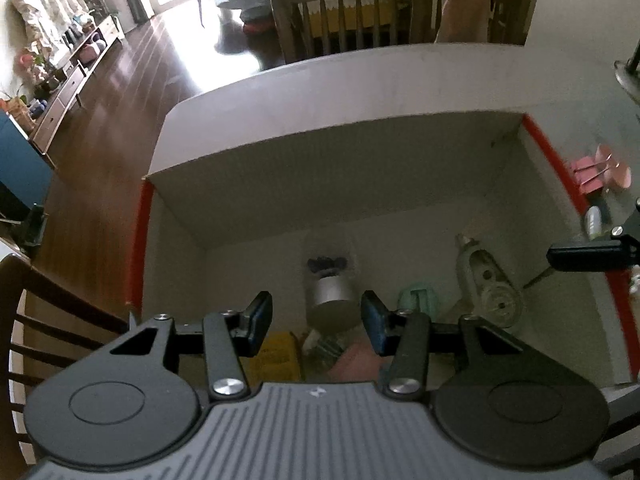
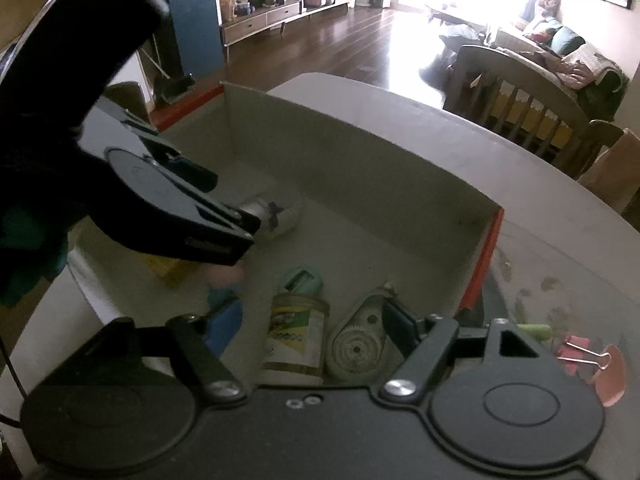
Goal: Organize rigid objects
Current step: 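Open both grippers to drop the tube and correction tape into the cardboard box, then withdraw both grippers from the cardboard box back toward the table items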
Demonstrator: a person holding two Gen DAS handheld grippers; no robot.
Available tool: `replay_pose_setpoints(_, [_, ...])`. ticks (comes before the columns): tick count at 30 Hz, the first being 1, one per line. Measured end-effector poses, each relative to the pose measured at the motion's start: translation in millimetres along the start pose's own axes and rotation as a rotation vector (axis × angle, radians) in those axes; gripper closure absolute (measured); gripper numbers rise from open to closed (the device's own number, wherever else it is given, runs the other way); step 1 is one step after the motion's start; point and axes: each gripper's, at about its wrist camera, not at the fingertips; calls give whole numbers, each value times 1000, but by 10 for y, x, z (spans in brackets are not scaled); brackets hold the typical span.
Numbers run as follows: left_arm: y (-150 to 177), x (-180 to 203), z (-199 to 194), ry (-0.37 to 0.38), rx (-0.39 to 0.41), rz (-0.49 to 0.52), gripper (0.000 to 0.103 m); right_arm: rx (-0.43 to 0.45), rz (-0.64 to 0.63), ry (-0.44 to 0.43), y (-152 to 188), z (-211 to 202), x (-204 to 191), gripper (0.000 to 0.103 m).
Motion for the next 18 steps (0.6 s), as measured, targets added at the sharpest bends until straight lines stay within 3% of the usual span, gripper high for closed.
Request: replay_pose_setpoints(18, [113, -110, -714, 6, 176, -57, 55, 129, 47, -50, 139, -781, -33, 23])
Point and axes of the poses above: each gripper's, at about its wrist camera, not at the fingertips, and z roughly the way its jaws point, x to its right, y to its underside, and after that the axes turned 9 degrees about z, right-handed
